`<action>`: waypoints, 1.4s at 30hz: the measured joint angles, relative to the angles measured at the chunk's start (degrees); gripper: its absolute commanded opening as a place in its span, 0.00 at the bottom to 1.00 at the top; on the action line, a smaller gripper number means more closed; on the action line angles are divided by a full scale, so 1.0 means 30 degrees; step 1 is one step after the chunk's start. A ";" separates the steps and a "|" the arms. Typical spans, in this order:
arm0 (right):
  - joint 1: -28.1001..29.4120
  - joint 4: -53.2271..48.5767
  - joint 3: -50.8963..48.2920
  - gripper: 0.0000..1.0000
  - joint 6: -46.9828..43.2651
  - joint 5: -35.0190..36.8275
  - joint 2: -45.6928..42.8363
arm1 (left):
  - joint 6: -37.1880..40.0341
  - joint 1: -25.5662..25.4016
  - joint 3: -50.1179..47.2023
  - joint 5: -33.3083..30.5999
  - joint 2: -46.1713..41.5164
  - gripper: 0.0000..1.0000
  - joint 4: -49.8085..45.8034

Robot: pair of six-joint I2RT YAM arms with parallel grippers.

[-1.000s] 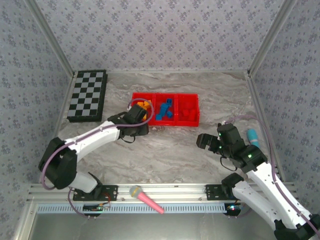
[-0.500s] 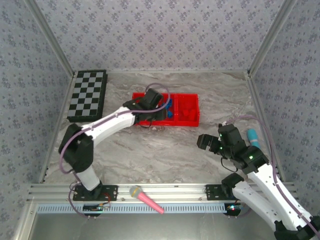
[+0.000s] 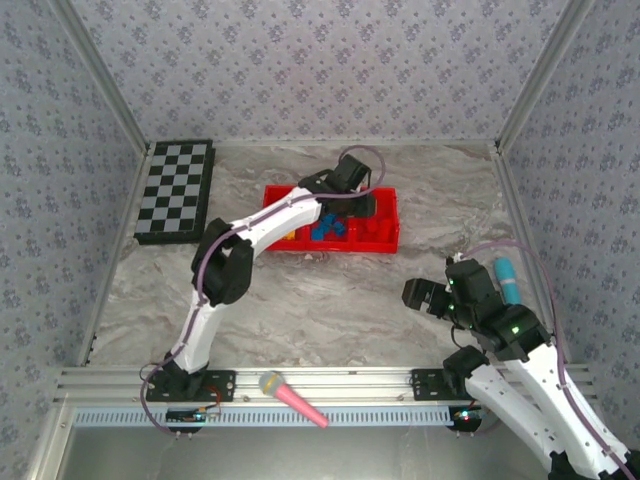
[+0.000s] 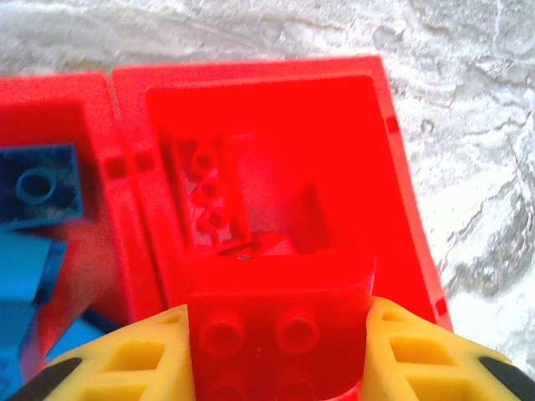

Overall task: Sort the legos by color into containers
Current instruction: Place the lego in the container, then reset both arms

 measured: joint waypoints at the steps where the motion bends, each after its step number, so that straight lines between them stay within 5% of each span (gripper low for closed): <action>1: 0.0000 -0.0073 0.0000 1.00 0.0000 0.0000 -0.0044 | 0.0044 0.0000 0.0772 0.0044 0.0481 0.39 -0.0168; 6: 0.0000 -0.0437 0.0000 1.00 0.0007 0.0000 -0.0211 | 0.0342 0.0000 0.3774 0.0423 0.2200 0.77 -0.0969; 12: 0.0000 -0.0503 0.0000 1.00 0.0007 0.0000 -0.0204 | 0.0707 -0.0073 0.2586 0.0612 0.1647 0.99 -0.0605; 19: -0.0007 -0.0284 0.0000 1.00 0.0036 0.0000 -0.0138 | 0.1049 -0.0109 -0.3818 0.0707 -0.2987 1.00 0.0911; 28: -0.0736 0.2754 -0.0007 0.99 -0.0954 0.0831 0.1829 | 0.2193 0.0415 -1.4564 -0.0481 -1.4717 1.00 0.5610; 34: -0.2863 0.8349 -0.1523 1.00 -0.3599 0.1661 0.2404 | 0.3126 0.2055 -2.0393 -0.3177 -2.0895 1.00 0.6528; 42: -0.6594 1.9897 -0.6834 0.99 -0.9114 0.2841 0.4022 | 0.6841 0.3242 -2.7642 -0.8021 -2.8290 1.00 0.7606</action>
